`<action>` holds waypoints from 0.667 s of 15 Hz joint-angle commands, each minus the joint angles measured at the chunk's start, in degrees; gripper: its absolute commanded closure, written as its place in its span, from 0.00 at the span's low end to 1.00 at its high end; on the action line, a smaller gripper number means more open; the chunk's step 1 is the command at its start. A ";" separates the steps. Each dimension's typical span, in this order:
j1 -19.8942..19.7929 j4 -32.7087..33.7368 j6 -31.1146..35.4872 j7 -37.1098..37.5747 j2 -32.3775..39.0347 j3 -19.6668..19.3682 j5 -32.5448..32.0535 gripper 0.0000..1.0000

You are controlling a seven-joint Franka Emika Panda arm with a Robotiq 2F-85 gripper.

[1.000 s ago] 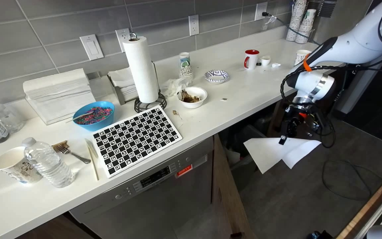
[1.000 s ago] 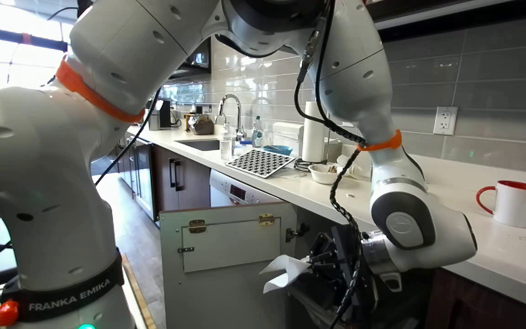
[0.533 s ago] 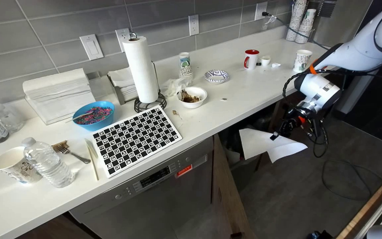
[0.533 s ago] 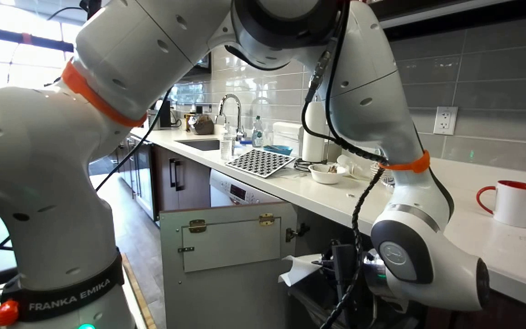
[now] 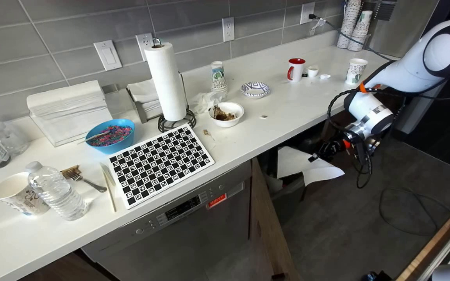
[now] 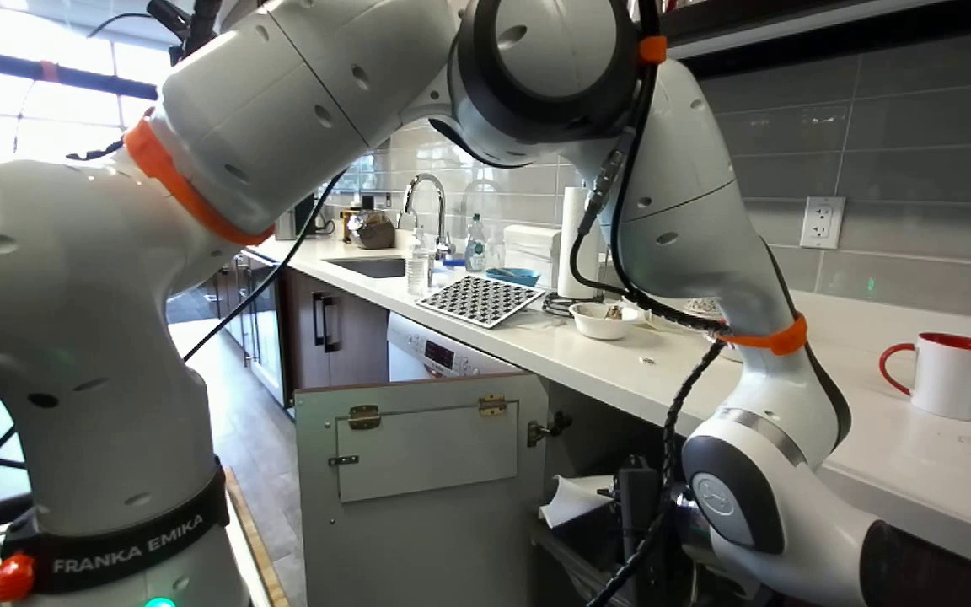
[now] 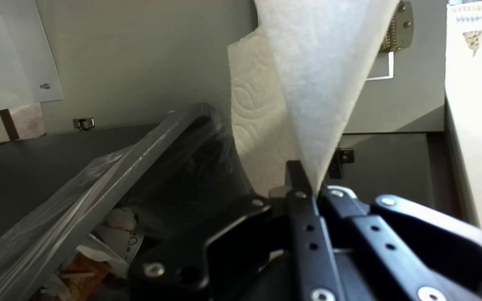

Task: Put the paper inside the rubbish bin

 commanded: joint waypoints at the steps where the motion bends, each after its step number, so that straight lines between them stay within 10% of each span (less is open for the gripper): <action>1: 2.19 3.38 1.97 1.62 3.40 -1.16 4.31 1.00; 10: 3.54 5.79 7.49 6.50 6.95 -1.26 18.43 1.00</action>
